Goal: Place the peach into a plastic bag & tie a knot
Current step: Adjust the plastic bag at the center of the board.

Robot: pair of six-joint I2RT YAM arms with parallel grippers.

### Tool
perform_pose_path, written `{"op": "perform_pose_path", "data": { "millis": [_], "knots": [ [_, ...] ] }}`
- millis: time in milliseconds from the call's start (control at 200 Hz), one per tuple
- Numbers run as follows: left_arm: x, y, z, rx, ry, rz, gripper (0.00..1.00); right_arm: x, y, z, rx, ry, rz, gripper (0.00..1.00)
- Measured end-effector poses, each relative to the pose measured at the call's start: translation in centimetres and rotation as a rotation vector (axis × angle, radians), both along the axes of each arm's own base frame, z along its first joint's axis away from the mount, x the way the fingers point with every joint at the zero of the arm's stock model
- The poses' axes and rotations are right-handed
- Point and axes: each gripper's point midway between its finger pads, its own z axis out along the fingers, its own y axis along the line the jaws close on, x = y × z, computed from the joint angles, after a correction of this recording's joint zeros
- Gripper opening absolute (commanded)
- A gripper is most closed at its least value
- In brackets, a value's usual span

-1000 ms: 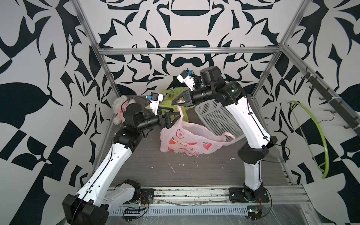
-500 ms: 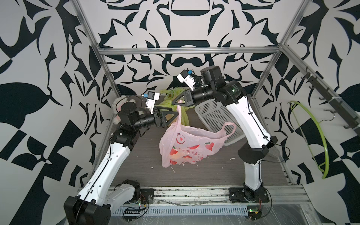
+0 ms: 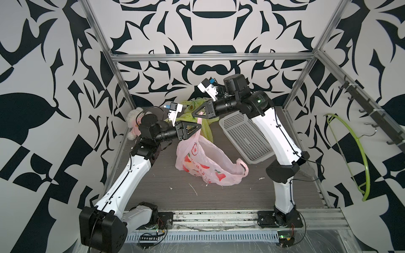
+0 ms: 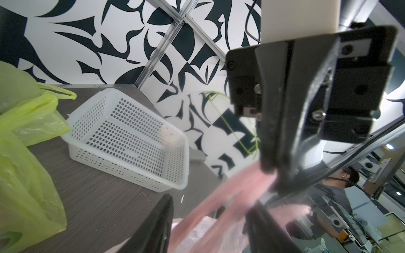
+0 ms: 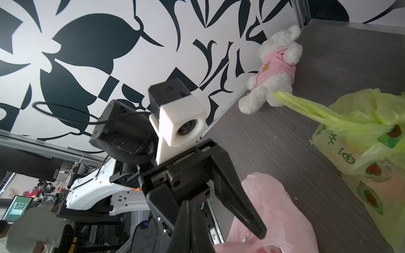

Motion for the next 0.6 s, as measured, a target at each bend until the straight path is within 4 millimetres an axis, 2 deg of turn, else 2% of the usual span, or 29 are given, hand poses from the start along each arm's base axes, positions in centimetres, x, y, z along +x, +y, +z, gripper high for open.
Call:
{"op": "perform_pose_path", "data": {
  "millis": [65, 190, 240, 305, 360, 450, 600],
  "knots": [
    [-0.1, 0.0, -0.2, -0.002, 0.008, -0.001, 0.44, 0.1, 0.0, -0.3, -0.007, 0.006, -0.004, 0.0],
    [-0.3, 0.0, -0.6, -0.002, 0.013, -0.004, 0.46, 0.3, 0.1, -0.8, -0.015, 0.017, -0.009, 0.0],
    [-0.3, -0.1, -0.6, -0.003, 0.012, -0.005, 0.52, 0.4, 0.1, -0.8, -0.015, 0.019, -0.01, 0.0],
    [-0.4, -0.2, -0.5, -0.005, 0.009, -0.006, 0.72, 0.4, 0.1, -0.7, -0.012, 0.019, -0.01, 0.0],
    [-0.3, -0.2, -0.6, 0.002, -0.002, 0.0, 0.79, 0.4, 0.1, -0.6, -0.007, 0.024, -0.008, 0.0],
    [0.1, -0.1, -1.0, 0.019, 0.0, 0.023, 0.84, 0.2, 0.1, -0.5, 0.0, 0.033, 0.001, 0.0],
    [0.6, 0.1, -1.8, 0.072, -0.007, 0.058, 0.84, -0.2, 0.1, -0.3, 0.012, 0.046, 0.023, 0.0]
  ]
}}
